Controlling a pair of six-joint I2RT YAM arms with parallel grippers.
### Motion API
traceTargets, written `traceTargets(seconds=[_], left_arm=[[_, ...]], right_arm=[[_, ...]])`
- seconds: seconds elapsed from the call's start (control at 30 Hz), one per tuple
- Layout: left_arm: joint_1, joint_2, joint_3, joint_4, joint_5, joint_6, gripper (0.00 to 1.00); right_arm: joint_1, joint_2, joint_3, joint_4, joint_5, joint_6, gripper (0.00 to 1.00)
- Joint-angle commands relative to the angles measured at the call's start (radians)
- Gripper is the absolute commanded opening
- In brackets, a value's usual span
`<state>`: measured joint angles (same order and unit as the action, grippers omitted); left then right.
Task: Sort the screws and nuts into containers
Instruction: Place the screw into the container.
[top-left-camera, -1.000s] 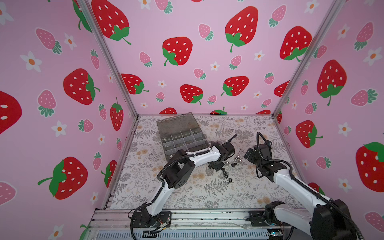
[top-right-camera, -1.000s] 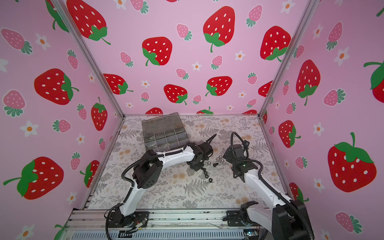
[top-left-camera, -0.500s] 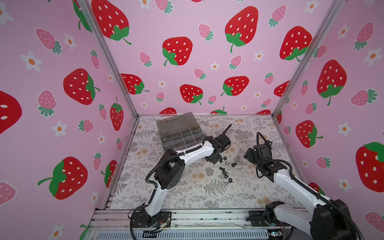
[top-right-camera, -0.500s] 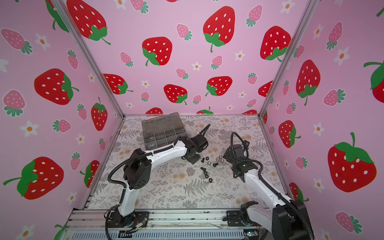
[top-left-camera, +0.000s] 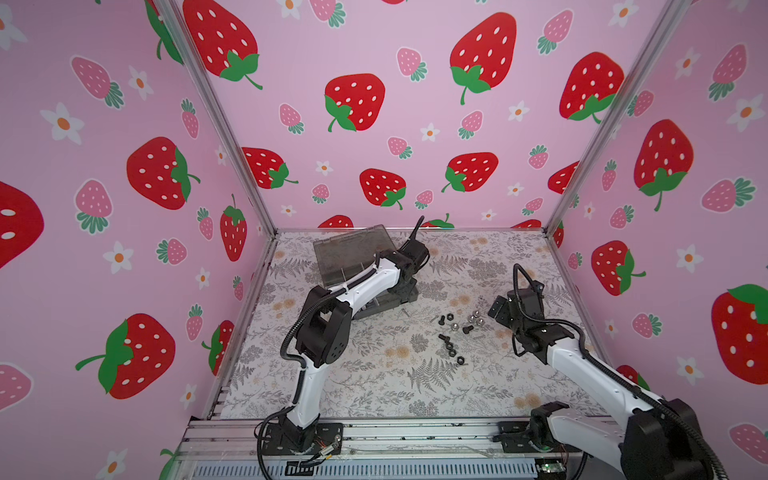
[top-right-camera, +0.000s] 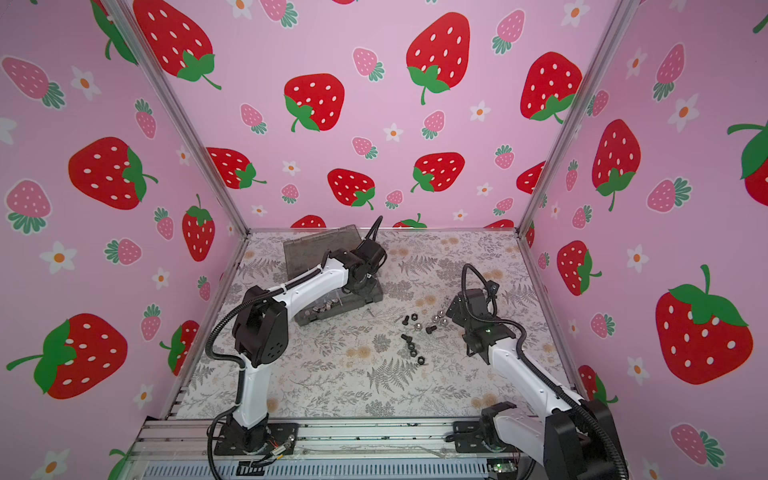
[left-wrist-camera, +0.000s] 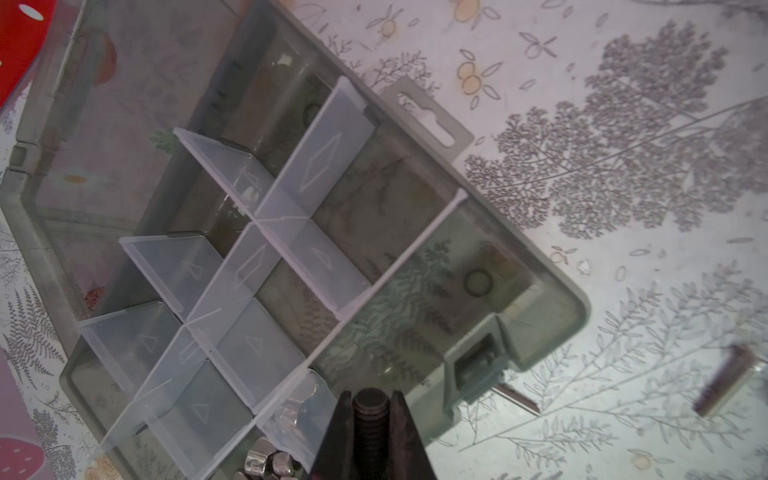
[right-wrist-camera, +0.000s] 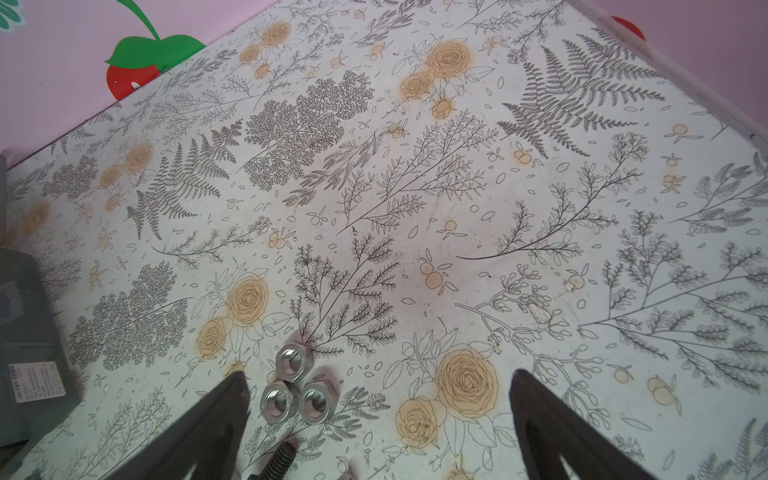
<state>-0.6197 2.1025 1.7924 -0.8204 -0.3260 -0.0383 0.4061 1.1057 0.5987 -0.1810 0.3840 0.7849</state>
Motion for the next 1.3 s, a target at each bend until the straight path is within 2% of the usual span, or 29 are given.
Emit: traceTargets(seconds=[0.0,0.17,0.33,0.43,0.57,0.8,1.0,1.27], left_arm=[[0.016,0.015,0.042,0.015,-0.019,0.034,0.0],[0.023,0.034,0.043,0.022,-0.016,0.047,0.0],[0.025,0.042,0.04,0.025,0.003,0.049,0.05],[0.025,0.041,0.027,0.026,0.01,0.047,0.17],[0.025,0.033,0.009,0.028,0.015,0.04,0.25],[0.018,-0.004,-0.025,0.031,0.037,0.028,0.28],[-0.032,-0.057,-0.062,0.033,0.052,0.007,0.29],[-0.164,-0.128,-0.159,0.102,0.136,-0.046,0.29]], right_arm=[[0.006,-0.004,0.005,-0.001,0.009,0.01,1.0],[0.005,-0.003,0.01,-0.003,0.008,0.01,1.0],[0.006,-0.004,0.01,-0.006,0.009,0.013,1.0],[0.006,-0.006,0.009,-0.009,0.009,0.013,1.0],[0.006,-0.009,0.007,-0.01,0.012,0.012,1.0],[0.007,-0.01,0.01,-0.01,0.01,0.012,0.99],[0.006,-0.011,0.015,-0.01,0.01,0.01,1.0],[0.006,-0.008,0.021,-0.012,0.008,0.008,1.0]])
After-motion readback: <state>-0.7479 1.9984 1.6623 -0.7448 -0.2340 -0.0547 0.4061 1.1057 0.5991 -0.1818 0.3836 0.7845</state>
